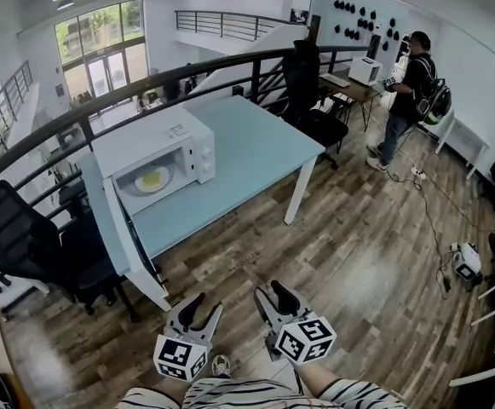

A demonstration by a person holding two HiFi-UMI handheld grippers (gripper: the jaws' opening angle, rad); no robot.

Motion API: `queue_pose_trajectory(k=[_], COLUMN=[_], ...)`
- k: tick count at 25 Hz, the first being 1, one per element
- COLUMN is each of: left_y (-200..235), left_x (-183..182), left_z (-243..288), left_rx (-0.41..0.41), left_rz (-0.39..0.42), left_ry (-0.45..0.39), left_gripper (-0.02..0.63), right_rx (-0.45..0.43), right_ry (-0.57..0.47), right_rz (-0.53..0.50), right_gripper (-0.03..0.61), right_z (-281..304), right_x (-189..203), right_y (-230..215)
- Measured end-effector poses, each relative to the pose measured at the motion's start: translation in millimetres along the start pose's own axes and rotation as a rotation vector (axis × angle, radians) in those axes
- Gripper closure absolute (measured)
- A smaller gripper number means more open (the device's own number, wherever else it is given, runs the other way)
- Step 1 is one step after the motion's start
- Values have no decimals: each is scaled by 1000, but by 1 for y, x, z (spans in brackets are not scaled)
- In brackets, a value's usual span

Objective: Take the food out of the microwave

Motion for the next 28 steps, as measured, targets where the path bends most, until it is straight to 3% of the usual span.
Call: queue_pose_trajectory(k=[10,16,20,28], left_y=[63,81,96,129], left_x=[2,5,8,1], left_z=[41,68,93,150], left_rx=[66,56,-15,-239], left_rz=[-14,-24,-40,-82], left_ry=[-10,-2,15,26], left_gripper=[466,466,466,466], right_rx=[65,41,-3,-154], right_ry=[-34,-22,19,129], right_rz=[36,40,35,-18], right_gripper=[396,396,396,396], right_z=[76,117,146,207], right_x=[-9,-20,-29,-67], right_y=[-4,-18,-38,-82])
Point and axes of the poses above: the fingertips, and each gripper's own axes: z forward along the fingers, y to its left, x out of its underside, the point moved 3 cm from there along -z, backward along the fingers, and after that the axes turned 10 degrees about z, right-handed, at the moved point
